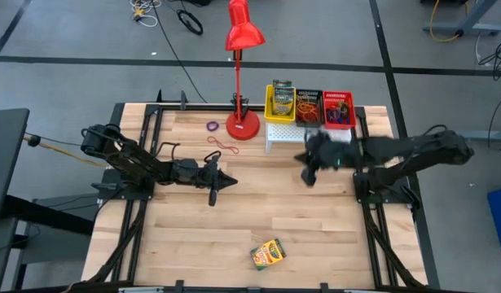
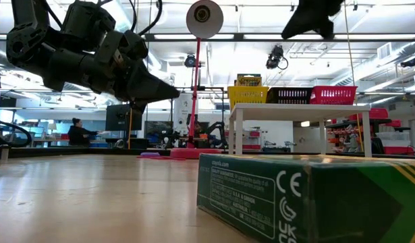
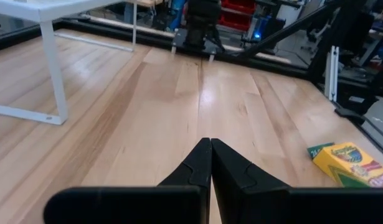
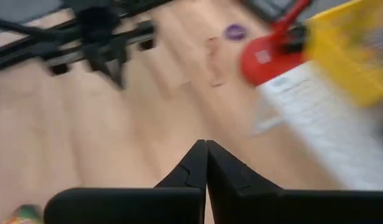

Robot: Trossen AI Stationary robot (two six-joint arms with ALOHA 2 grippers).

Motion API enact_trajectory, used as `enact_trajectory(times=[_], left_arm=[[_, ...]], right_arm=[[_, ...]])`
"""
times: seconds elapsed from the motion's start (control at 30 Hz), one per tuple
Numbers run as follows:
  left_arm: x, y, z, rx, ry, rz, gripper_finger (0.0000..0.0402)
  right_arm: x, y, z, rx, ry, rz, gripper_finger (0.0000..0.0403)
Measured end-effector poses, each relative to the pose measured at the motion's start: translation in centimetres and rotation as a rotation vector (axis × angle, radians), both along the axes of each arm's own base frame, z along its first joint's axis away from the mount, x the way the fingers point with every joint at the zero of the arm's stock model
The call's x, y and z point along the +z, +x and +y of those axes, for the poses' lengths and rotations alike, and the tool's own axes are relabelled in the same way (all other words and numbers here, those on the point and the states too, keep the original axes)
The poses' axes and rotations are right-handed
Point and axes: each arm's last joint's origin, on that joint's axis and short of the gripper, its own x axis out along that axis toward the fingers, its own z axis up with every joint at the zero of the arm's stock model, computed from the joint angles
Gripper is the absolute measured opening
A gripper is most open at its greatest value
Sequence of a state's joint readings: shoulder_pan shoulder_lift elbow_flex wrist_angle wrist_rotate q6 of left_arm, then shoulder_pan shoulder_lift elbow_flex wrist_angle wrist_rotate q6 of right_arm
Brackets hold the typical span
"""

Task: Pick & Place Office Desk Supplies
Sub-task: Put the crayon box into the yellow bin on the shelf

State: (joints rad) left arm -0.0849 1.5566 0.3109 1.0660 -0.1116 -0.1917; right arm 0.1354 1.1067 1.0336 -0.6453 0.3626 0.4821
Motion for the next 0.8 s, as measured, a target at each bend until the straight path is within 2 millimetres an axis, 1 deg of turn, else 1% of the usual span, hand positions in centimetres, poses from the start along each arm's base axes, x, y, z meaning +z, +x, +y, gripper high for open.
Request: enact_trajectory(times=[0.1, 0.2, 0.27, 0.37, 0.47, 0.53, 0.6, 0.67, 0.8], left_arm=[[0.0, 0.0, 0.0, -0.001, 0.000, 0.002, 0.0011], [0.1, 0.0, 0.1, -0.011, -0.006, -0.010, 0.0011], [0.3, 0.1, 0.1, -0.009, -0.013, -0.034, 0.0011], [0.6, 0.1, 0.1, 0.000, -0.030, -0.061, 0.0011], [0.7, 0.1, 0.1, 0.007, -0.075, -0.078, 0.0011], [1.0, 0.1, 0.2, 0.000, -0.074, -0.102, 0.0010], [0.9, 0.0, -0.5, -0.038, -0.057, -0.096, 0.0006], [0.8, -0.2, -1.9, -0.050, -0.032, -0.091, 0.0006], [1.2, -0.7, -4.3, -0.025, 0.041, -0.129, 0.0006]], right_arm=[[-3.0, 0.5, 2.4, 0.060, 0.056, -0.050, 0.0006], [-5.2, 0.6, 4.2, 0.098, 0.101, -0.052, 0.0004], [-6.2, 0.6, 5.1, 0.088, 0.126, -0.033, 0.0005], [-7.0, 0.7, 6.3, 0.052, 0.142, -0.018, 0.0006], [-8.1, 1.3, 7.7, 0.048, 0.173, -0.005, 0.0006], [-9.3, 1.7, 8.9, 0.046, 0.195, 0.021, 0.0009], [-10.7, 2.2, 10.2, 0.050, 0.245, 0.048, 0.0019], [-11.8, 2.5, 11.6, 0.049, 0.316, 0.060, 0.0037], [-13.3, 3.0, 14.3, 0.039, 0.434, 0.058, 0.0093]])
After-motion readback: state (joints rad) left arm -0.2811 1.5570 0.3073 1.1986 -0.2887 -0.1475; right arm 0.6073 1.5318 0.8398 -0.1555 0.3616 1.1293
